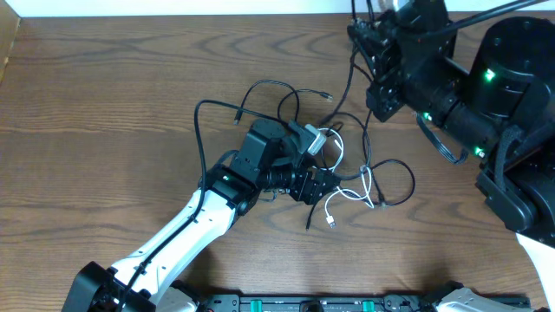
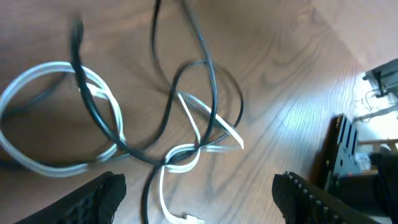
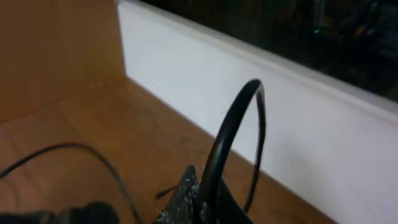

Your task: Untangle cables

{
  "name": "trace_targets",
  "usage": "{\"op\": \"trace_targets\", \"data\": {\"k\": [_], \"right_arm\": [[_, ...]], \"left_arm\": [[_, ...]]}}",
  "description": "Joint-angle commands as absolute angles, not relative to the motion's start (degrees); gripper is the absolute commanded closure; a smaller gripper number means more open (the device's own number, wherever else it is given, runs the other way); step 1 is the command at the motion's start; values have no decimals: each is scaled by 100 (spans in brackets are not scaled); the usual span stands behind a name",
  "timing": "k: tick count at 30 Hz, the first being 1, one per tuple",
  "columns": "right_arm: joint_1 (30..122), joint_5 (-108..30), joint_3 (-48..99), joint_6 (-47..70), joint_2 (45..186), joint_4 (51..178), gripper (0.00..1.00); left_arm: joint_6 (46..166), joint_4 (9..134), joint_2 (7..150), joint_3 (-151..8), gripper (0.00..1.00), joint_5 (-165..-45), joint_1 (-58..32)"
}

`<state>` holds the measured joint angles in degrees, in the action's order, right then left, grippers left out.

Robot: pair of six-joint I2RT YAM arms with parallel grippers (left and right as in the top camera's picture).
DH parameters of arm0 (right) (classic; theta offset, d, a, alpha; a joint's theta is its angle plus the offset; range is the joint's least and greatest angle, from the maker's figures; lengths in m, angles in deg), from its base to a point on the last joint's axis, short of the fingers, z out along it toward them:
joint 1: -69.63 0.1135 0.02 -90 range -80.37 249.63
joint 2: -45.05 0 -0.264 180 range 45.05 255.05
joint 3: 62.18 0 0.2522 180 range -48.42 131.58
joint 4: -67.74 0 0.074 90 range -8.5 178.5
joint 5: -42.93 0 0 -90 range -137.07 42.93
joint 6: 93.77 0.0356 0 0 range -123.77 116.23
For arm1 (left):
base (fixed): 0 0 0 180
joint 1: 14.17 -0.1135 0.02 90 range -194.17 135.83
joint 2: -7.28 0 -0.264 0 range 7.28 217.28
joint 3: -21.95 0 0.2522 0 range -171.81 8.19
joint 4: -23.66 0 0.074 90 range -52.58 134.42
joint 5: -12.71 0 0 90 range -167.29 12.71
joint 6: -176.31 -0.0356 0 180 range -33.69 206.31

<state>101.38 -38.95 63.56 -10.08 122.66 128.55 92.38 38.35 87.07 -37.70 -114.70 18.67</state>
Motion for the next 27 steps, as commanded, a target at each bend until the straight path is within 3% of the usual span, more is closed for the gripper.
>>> {"op": "trace_targets", "data": {"k": [1,8,10,14,27], "right_arm": [[10155,-3428,6402,-982,12266,12967,99],[10155,-3036,6402,-984,12355,13183,99],[10155,-2868,6402,-986,12366,13290,99],[10155,-2715,6402,-1082,12370,13574,99],[10162,-2394,6402,-1207,12373,14173,99]], "left_arm": [[9159,3378,8701,-3812,19,-11544,1880],[9769,2191,8701,-3812,19,-11064,1880],[9900,1846,8701,-3812,11,-10779,1880],[10073,1183,8701,-3812,6,-10294,1880],[10750,-224,8701,-3812,5,-9829,1875]]}}
